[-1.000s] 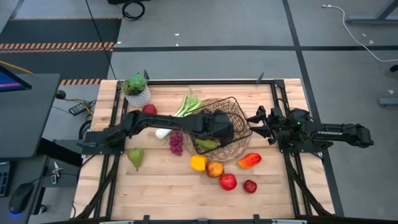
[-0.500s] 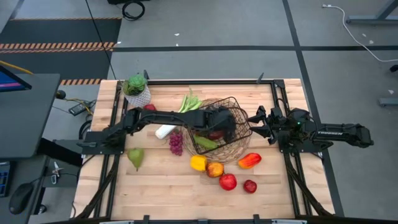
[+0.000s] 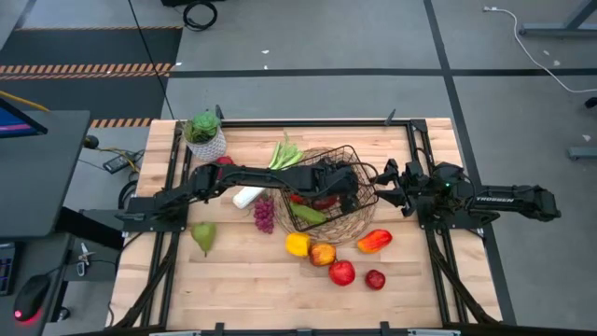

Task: Build produce basket
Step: Put the red apple into the black wire basket, then put the green pear into the black wire basket

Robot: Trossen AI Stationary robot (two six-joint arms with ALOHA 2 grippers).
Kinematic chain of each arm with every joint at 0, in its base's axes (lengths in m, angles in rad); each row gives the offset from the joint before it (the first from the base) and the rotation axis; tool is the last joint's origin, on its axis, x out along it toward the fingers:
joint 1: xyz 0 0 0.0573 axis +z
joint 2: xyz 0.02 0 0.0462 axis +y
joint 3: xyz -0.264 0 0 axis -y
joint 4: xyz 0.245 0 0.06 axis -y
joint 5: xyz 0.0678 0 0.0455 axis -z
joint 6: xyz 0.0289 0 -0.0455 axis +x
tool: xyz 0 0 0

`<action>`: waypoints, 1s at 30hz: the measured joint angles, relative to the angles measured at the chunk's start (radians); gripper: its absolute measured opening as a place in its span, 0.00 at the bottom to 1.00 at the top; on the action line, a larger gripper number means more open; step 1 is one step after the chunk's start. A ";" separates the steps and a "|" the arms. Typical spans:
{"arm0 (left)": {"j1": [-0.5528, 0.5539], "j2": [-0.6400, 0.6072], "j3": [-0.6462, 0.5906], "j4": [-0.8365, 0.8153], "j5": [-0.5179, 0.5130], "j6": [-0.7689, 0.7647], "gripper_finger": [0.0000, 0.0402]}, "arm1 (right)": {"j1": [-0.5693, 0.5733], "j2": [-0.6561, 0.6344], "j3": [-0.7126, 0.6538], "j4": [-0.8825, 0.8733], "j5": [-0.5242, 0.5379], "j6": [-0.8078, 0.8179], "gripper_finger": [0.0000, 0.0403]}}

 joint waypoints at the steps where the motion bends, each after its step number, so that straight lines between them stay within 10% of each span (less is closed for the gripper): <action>1: 0.000 0.003 0.000 0.010 0.014 0.022 0.88 | 0.000 0.000 0.000 0.001 0.000 0.000 0.57; 30: 0.017 0.040 -0.002 0.022 0.158 0.019 0.99 | 0.000 0.004 0.000 0.001 -0.003 0.000 0.57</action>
